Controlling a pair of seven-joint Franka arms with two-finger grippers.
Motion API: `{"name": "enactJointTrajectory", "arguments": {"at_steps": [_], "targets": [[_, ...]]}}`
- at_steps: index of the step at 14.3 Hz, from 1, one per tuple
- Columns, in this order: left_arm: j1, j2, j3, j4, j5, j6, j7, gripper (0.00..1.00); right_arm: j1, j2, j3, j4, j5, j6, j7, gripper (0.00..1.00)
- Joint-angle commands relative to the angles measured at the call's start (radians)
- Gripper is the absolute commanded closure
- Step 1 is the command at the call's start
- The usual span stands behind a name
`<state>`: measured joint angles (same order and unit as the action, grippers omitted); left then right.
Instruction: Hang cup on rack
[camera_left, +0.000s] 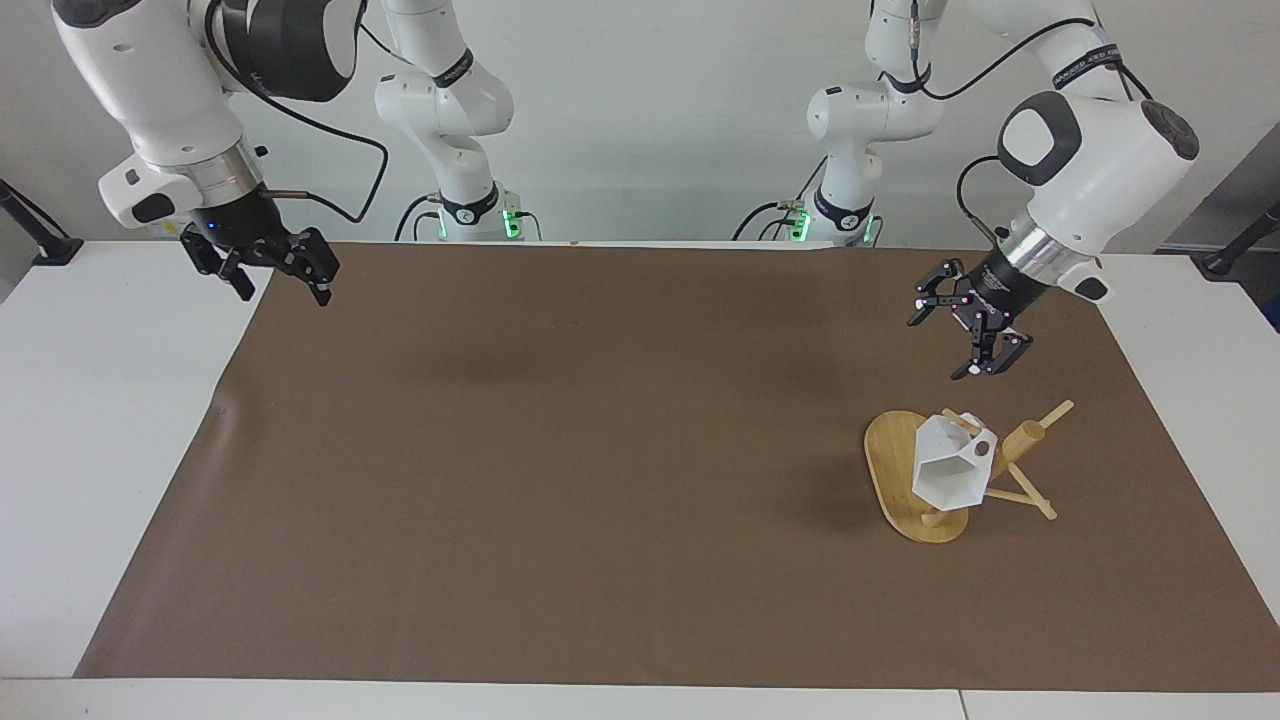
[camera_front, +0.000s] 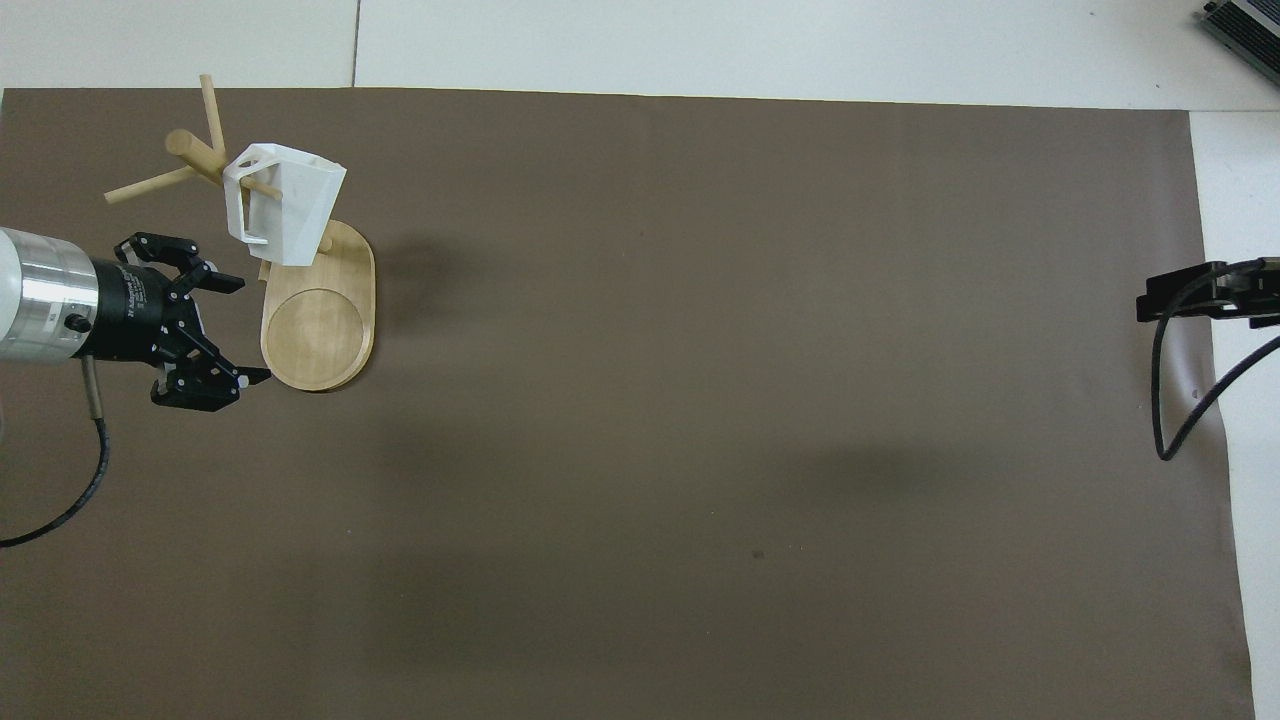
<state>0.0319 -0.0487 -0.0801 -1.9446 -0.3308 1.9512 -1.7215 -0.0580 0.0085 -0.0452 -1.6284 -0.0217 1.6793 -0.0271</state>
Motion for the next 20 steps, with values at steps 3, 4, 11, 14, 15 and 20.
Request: {"name": "enactJointTrajectory", "arguments": {"at_steps": [3,4,11,14,15,20], "targets": [[-0.012,-0.050,-0.004,0.022,0.029,-0.113,0.415,0.00,-0.002,-0.002,0.002,-0.008,0.003,0.007,-0.007,0.00],[-0.010,-0.048,-0.004,0.036,0.030,-0.130,0.509,0.00,-0.002,-0.004,0.002,-0.007,0.003,0.007,-0.007,0.00],[-0.032,-0.025,-0.012,0.119,0.134,-0.198,0.994,0.00,-0.002,-0.004,0.002,-0.008,0.003,0.005,-0.007,0.00],[-0.035,-0.004,-0.013,0.176,0.180,-0.219,1.146,0.00,-0.002,-0.004,0.002,-0.008,0.003,0.005,-0.007,0.00],[-0.041,-0.002,-0.013,0.196,0.200,-0.231,1.207,0.00,-0.002,-0.004,0.002,-0.007,0.003,0.005,-0.007,0.00],[-0.047,0.000,-0.014,0.237,0.249,-0.274,1.456,0.00,-0.002,-0.004,0.002,-0.008,0.003,0.003,-0.007,0.00]]}}
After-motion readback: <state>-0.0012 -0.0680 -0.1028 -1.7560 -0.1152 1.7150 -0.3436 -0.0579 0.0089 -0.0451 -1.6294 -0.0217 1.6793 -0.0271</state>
